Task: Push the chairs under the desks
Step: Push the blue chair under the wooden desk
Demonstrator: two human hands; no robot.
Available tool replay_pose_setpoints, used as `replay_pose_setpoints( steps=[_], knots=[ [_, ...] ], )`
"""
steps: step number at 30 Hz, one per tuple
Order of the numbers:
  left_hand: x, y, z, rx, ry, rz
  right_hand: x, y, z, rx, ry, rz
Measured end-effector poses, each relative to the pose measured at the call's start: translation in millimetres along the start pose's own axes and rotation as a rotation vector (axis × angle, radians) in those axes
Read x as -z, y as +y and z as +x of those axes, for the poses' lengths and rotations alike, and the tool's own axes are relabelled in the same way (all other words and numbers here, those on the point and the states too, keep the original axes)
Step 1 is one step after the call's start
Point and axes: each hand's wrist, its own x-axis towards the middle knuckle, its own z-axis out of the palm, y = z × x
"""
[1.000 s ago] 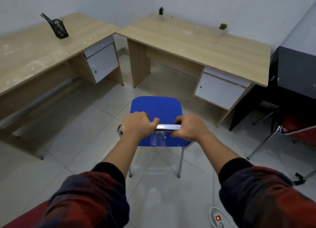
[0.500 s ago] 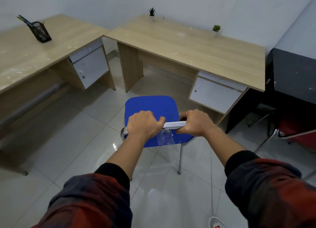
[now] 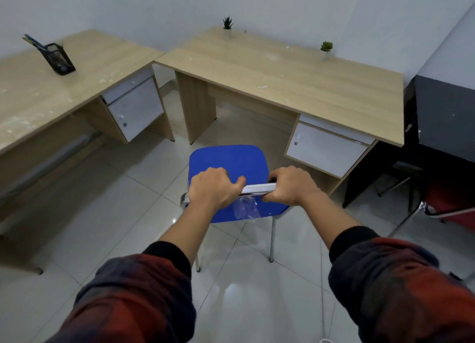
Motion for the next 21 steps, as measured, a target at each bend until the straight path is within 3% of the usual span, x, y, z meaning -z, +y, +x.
replay_pose_setpoints(
  steps=[7,21],
  knots=[
    [10.2,-10.2,9.4,0.039,-0.107,0.036,0.5,-4.9,14.0,0.054,-0.091,0.069],
    [4.2,8.0,40.0,0.057,-0.057,-0.014,17.7,18.8,41.4,0.030,-0.087,0.054]
  ],
)
